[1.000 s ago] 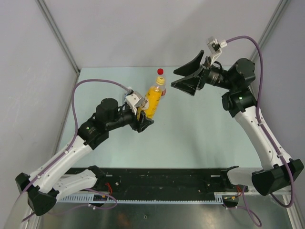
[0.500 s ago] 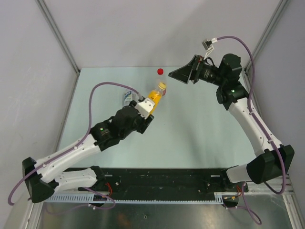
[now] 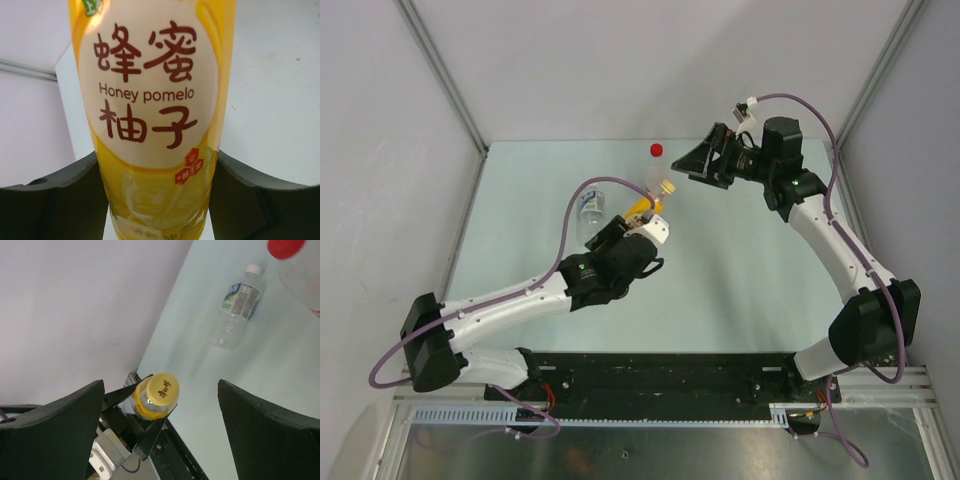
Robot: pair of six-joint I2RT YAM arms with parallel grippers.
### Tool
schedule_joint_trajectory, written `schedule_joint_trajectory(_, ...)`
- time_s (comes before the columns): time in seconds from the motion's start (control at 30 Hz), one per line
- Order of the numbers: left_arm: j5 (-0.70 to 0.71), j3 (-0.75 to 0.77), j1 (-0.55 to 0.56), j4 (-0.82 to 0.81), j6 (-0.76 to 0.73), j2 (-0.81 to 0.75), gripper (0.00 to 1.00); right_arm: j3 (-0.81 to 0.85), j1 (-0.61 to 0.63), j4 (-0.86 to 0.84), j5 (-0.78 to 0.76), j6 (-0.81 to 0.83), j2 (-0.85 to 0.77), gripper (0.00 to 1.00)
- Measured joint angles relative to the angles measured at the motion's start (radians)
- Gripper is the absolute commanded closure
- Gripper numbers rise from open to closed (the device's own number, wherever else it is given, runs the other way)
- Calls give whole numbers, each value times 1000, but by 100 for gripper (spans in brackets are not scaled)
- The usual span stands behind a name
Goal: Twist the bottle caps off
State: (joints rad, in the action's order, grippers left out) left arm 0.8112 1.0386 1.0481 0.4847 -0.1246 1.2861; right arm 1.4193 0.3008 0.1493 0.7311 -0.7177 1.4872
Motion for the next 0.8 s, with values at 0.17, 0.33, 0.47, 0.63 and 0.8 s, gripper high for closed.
schedule_joint_trajectory(0.17, 59, 2, 22, 5, -8, 36, 82, 0, 4, 57, -26, 3, 21, 7)
schedule_joint_trajectory(0.33, 77, 8, 34, 6, -8, 40, 82, 0, 34, 71, -35, 3, 35, 22)
schedule_joint_trajectory(0.47, 77, 14, 37, 6, -8, 40, 82, 0, 58, 70, -35, -1, 46, 34)
schedule_joint_trajectory(0.63, 77, 14, 39, 7, -8, 40, 81, 0, 82, 69, -34, -12, 48, 53)
schedule_joint_trajectory(0.8, 84, 16, 39, 6, -7, 40, 81, 0, 88, 71, -35, -18, 48, 74)
